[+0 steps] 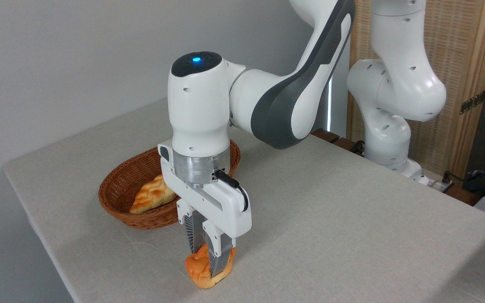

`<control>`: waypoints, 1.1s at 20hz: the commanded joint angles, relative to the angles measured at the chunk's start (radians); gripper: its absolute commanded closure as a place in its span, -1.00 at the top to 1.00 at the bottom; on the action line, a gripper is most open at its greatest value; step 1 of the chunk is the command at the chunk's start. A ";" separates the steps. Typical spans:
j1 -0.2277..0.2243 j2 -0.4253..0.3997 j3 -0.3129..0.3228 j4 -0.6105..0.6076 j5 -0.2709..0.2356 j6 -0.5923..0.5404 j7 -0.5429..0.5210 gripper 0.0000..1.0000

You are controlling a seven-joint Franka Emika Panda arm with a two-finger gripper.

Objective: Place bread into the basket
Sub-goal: 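Lift the bun and carry it over the wicker basket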

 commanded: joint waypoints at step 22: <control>-0.029 -0.209 -0.110 0.124 -0.139 -0.428 -0.307 -0.37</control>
